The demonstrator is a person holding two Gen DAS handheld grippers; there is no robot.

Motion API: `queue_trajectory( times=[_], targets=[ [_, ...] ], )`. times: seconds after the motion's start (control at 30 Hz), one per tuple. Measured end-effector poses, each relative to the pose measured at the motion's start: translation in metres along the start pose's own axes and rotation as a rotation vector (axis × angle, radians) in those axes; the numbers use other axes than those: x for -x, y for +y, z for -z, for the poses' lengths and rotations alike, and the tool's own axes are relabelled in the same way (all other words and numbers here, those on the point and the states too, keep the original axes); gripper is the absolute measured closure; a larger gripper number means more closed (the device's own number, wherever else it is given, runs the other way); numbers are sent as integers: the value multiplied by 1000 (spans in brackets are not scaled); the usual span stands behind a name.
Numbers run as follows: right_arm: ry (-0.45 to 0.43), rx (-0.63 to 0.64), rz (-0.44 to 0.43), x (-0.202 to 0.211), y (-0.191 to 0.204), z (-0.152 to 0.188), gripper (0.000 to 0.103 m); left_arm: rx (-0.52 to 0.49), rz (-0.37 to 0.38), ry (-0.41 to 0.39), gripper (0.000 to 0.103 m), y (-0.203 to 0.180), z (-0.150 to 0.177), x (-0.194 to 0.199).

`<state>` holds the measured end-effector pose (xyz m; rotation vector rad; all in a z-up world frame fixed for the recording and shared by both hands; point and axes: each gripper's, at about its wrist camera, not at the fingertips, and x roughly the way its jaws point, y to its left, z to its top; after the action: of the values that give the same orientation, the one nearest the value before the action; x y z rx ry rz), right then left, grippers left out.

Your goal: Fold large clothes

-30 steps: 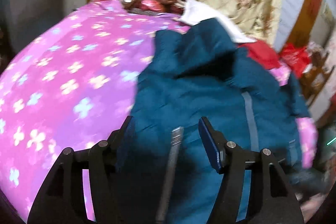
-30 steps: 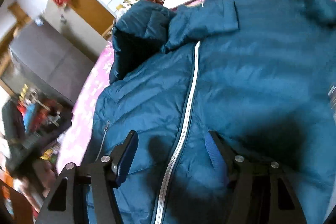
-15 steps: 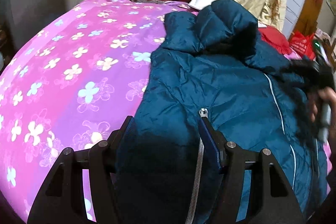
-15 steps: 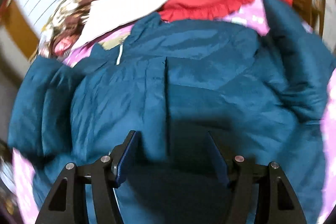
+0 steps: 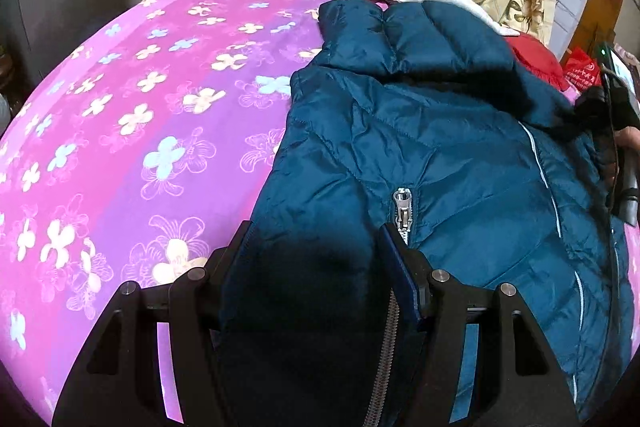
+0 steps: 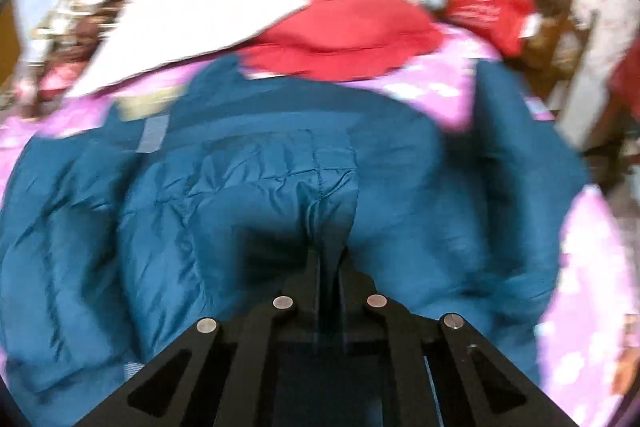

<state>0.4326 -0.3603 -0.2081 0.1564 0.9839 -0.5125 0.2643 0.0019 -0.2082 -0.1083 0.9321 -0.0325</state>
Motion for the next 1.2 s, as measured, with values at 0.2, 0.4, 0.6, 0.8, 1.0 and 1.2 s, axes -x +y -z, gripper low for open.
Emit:
queue_trajectory(
  times=[0.2,0.4,0.6,0.8,1.0,1.2],
  targets=[
    [67,-48,16,-31,-39,-6,94,-5,-5,10,40,0,1,-5],
    [33,-169,-147,-2,-72,-1,85,-4,-30,12,38,-2,2,-6],
    [-77,-309,-319,63,-147,18,44,7,-49,-7,37,-2,7,-1],
    [-72,-454,-315,71,-246,37,43,26,-52,-30,34,0,12,0],
    [-30,-610,-328,39,-326,60,43,90,-12,-24,26,10,14,-1],
    [-15,-640,-346,-12,-348,49,43,84,2,-21,22,9,13,-2]
  ],
)
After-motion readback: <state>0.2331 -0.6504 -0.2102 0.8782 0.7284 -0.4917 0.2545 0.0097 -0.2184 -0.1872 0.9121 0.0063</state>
